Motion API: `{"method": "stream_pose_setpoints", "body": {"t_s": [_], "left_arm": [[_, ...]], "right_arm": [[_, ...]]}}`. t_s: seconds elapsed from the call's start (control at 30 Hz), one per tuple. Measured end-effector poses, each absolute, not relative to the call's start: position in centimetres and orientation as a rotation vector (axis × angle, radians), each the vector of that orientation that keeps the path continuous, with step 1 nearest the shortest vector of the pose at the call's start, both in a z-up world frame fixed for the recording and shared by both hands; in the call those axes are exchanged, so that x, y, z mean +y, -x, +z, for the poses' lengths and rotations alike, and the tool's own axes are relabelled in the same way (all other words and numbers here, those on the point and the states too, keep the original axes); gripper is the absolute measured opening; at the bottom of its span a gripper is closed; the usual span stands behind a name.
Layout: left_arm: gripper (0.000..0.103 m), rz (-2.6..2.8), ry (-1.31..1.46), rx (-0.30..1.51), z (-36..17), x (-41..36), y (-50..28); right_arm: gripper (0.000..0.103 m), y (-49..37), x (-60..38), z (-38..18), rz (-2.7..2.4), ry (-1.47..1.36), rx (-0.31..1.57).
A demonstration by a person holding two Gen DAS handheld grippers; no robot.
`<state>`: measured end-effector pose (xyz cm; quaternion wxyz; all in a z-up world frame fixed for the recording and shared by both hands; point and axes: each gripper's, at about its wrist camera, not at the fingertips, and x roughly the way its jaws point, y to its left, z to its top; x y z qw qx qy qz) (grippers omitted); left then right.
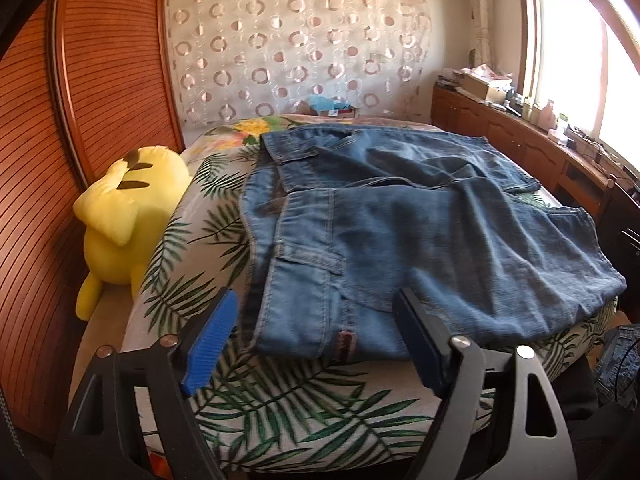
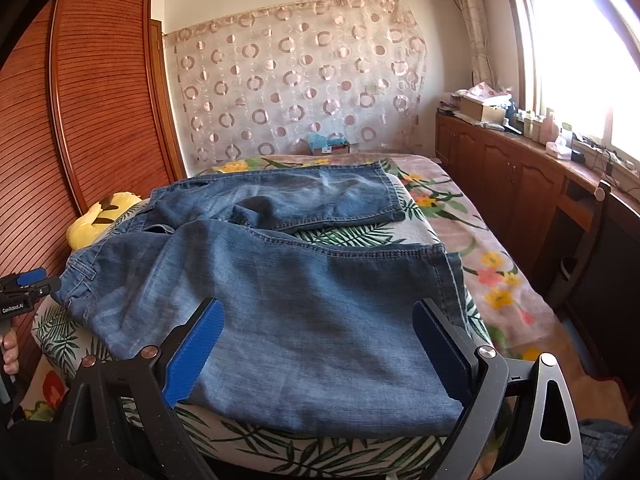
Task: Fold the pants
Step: 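Lower both tools to the jeans hems and close both grippers on them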
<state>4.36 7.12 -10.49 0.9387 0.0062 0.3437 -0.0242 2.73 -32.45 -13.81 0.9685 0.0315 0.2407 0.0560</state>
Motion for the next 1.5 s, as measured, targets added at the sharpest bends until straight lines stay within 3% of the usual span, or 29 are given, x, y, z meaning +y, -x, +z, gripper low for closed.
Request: {"method": "stream_pose_setpoints", "body": {"t_s": [0.37,0.53,0.73,0.93,1.4,1.5], "left_arm": [[0.040,-0.058,0.036,0.758,-12.5,9.7,-5.1],[0.032,-0.085,0.048,0.763,-12.8,9.7,-4.7],[0.032,-0.084,0.040,0.783,-13.2,10.1,-5.1],[0.028,-0.080,0.034,0.799,-13.9,10.1,-5.3],[0.029,-0.065,-0.004,0.815,-14.6,9.5,-5.8],[0.028,-0.066,-0.011,0.813,-14.6,9.5,-5.7]], "right_arm": [[0.095,-2.4,-33.0,-14.1,0.089,-0.036,0.544],[0.094,-2.2,-33.8,-13.5,0.065,-0.043,0.567],[0.094,-1.6,-34.0,-13.2,0.053,-0.024,0.583],[0.076,-0.5,-35.5,-13.2,0.042,-0.025,0.633],[0.069,-0.1,-36.3,-12.8,0.047,-0.059,0.732],[0.060,-0.1,-36.0,-12.6,0.062,-0.056,0.740]]}}
